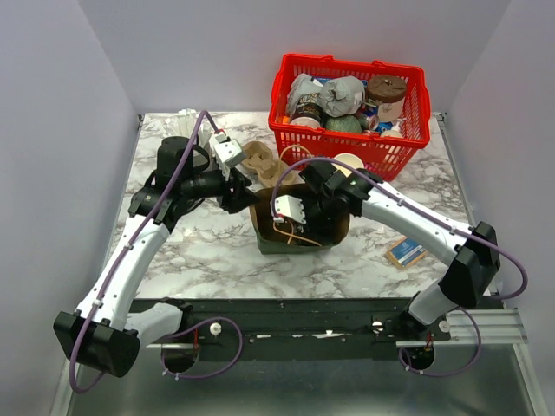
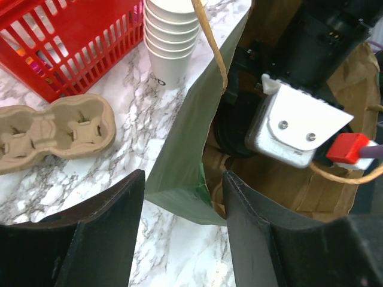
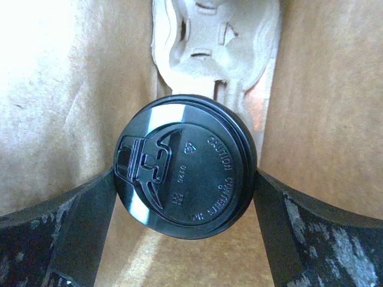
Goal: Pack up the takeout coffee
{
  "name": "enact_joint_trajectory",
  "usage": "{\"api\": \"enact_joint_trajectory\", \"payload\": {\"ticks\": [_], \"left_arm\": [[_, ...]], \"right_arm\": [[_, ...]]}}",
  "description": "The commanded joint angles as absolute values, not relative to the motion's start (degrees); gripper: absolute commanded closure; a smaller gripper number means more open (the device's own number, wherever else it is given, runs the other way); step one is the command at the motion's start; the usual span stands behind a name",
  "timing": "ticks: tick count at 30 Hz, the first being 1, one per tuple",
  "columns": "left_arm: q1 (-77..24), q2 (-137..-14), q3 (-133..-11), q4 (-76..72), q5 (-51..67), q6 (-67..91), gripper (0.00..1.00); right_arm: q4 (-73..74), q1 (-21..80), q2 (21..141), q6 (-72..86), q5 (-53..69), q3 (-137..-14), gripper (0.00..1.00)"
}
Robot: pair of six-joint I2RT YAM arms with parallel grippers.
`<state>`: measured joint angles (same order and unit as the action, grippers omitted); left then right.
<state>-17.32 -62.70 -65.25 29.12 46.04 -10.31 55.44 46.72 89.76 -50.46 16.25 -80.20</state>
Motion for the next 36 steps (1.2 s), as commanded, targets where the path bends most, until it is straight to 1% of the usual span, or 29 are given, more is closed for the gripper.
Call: {"api": "enact_joint_trajectory", "payload": {"ticks": [1, 7, 14, 23, 27, 28, 31, 36], "left_arm": [[-16.61, -62.93, -66.62, 28.3, 52.38, -7.56, 0.37], [-16.7, -61.88, -65.3, 28.92, 53.0, -9.93, 0.37], [-16.61, -61.44, -64.69, 28.48, 53.26, -13.09, 0.37], [-16.87, -61.87, -65.3, 29.35, 54.58, -15.73, 0.37], [-16.87, -61.87, -64.96, 29.1, 55.19, -16.44, 0.37], [-17.05, -62.05, -64.69, 28.05, 55.28, -16.0, 0.37], [-17.58, -62.92, -64.42, 24.35, 55.11, -12.84, 0.37], [-17.67, -64.42, -65.39, 23.2, 55.72, -11.07, 0.37]], "right_arm": [[57.83, 45.97, 90.88, -49.31, 16.7, -82.0, 0.0], [58.27, 45.88, 88.25, -49.66, 14.42, -81.92, 0.0], [52.66, 45.88, 83.07, -51.33, 13.19, -77.61, 0.0], [50.97, 45.88, 82.7, -50.98, 13.09, -76.29, 0.0], [51.59, 45.88, 83.06, -50.8, 13.62, -76.99, 0.05], [51.59, 45.97, 82.97, -50.8, 13.97, -77.08, 0.07], [51.59, 45.97, 82.97, -50.71, 14.15, -76.47, 0.1], [51.94, 45.88, 82.53, -50.8, 13.01, -76.29, 0.1]]}}
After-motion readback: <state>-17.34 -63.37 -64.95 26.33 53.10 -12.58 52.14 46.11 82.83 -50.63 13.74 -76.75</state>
